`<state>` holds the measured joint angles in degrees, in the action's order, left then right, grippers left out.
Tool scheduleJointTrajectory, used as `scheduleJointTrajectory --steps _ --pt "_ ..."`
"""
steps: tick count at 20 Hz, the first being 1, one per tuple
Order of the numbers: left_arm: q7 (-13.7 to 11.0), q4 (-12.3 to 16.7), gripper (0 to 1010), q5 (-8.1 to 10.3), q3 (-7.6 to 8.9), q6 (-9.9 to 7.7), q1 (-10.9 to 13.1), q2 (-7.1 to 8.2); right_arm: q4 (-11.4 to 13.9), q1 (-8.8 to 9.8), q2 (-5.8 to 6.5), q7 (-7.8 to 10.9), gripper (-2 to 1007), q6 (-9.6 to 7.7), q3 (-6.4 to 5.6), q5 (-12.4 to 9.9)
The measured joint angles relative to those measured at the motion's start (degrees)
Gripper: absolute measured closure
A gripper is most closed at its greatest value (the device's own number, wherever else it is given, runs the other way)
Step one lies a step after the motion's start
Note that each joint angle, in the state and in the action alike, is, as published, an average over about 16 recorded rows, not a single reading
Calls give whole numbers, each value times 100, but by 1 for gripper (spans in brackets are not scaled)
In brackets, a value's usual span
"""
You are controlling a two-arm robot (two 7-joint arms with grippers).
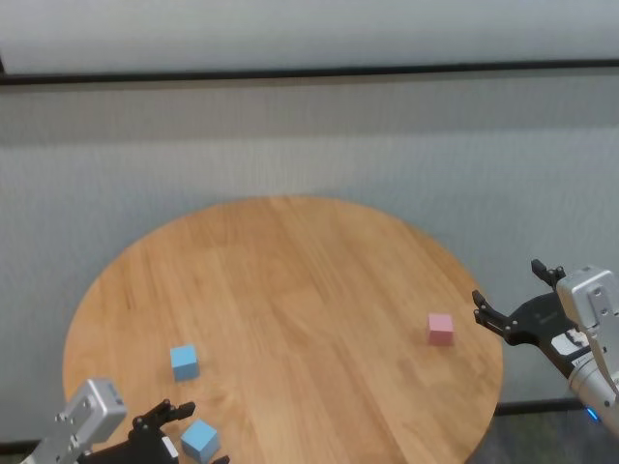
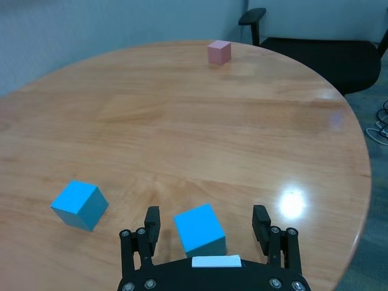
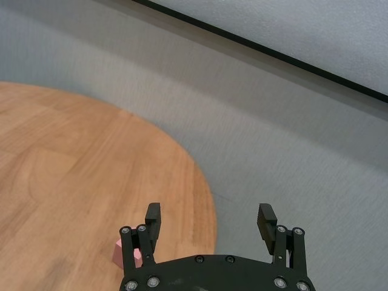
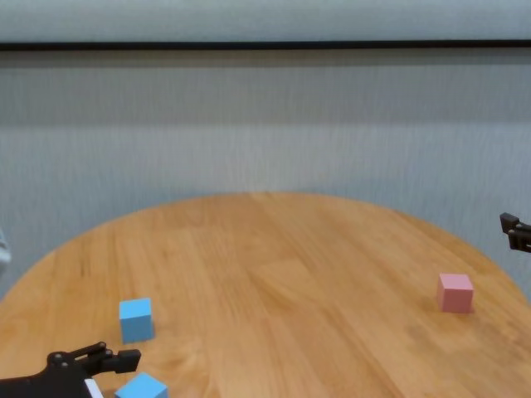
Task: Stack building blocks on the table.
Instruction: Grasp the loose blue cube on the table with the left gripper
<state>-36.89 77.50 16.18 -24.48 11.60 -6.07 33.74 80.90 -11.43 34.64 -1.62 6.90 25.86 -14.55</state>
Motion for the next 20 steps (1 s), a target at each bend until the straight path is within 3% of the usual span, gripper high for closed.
scheduleJointTrajectory --steps 8,20 --pt "-48 -198 10 18 -20 41 -94 -100 0 0 0 0 1 0 0 0" --pt "-101 -226 10 52 -38 -2 -144 -98 0 0 0 0 1 0 0 0"
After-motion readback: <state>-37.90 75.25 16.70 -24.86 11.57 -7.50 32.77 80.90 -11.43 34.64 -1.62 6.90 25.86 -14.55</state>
